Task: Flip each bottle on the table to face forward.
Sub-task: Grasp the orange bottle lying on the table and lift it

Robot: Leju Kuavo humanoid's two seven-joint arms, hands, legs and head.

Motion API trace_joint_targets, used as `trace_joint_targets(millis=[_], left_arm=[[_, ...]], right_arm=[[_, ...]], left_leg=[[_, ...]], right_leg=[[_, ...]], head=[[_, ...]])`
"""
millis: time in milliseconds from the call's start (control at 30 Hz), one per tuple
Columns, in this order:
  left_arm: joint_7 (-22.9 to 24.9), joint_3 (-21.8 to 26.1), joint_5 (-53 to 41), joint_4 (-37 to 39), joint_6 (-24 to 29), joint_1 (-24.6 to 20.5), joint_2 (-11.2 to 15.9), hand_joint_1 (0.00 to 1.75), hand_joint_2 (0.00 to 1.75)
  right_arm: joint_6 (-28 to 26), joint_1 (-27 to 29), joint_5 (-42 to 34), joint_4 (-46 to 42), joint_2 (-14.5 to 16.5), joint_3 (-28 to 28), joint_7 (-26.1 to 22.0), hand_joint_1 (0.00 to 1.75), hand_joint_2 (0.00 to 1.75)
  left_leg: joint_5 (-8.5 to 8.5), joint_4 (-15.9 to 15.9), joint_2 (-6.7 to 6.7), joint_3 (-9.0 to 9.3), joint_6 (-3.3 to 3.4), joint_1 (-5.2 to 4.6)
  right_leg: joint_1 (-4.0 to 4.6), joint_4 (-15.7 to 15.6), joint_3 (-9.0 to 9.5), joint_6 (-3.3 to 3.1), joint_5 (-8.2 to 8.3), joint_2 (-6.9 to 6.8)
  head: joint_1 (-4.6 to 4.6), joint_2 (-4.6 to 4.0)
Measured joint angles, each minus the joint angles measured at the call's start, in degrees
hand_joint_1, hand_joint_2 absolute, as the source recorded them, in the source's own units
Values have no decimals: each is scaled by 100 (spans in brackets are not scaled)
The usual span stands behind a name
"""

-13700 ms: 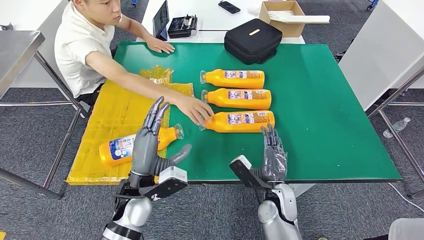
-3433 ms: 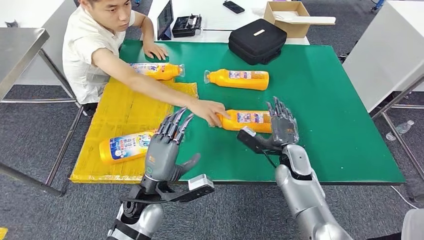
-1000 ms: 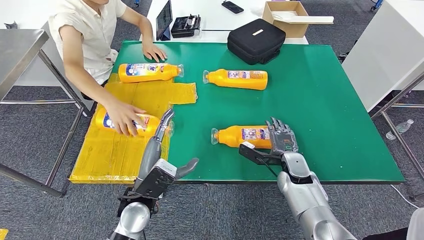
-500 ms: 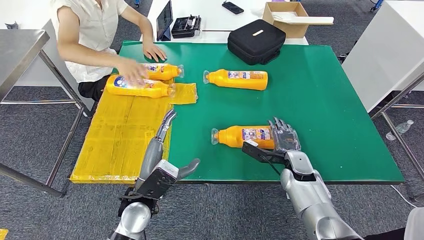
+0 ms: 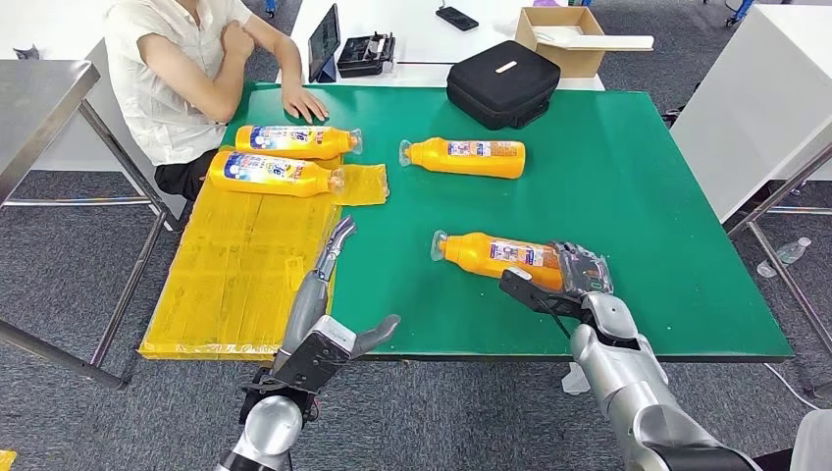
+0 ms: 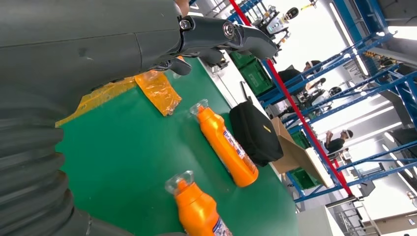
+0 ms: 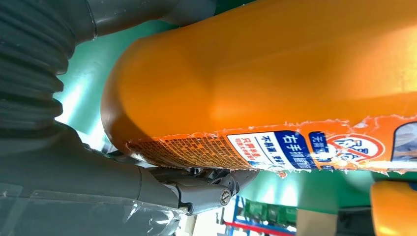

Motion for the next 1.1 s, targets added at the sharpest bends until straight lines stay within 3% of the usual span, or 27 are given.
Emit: trace_joint_targets(millis=[200,633,767,967,1100], left_arm=[[-68,-51,93,76,0,-27,0,0,175],[-168,-74,302,167,62,-51,0,0,175],[-82,-40,1123,156,47,-37,0,0,175],[549,95,3358,509,-606,-54,0,0,175],[571,175,3883,800,-746,-63,-1,0,175]], right_arm=[[13,-39,-132,216,-102,-109,-172,175,175],[-15,72,-1001,265,-130,-521,-1017,175,175],[288,406,-2115,-111,-76,-789,-1576,175,175],[939,825,-3302,-925,16,-907,-1809,175,175],[1204,1002,-4007,-1283,85,-893,-1983,175,175]], left_leg=[[0,0,0,18,0,0],[-1,0,7,27,-1,2],[-2,-1,3,25,-1,2],[-8,-2,9,16,-4,1],[-1,-2,3,1,-1,2]], right_leg=[[0,-2,18,0,0,0],[2,-2,27,0,0,8],[2,-1,32,0,0,6],[2,-1,19,-1,1,13],[2,2,8,-1,1,8]], head=[[1,0],[-1,0],[1,0],[0,0],[1,0]])
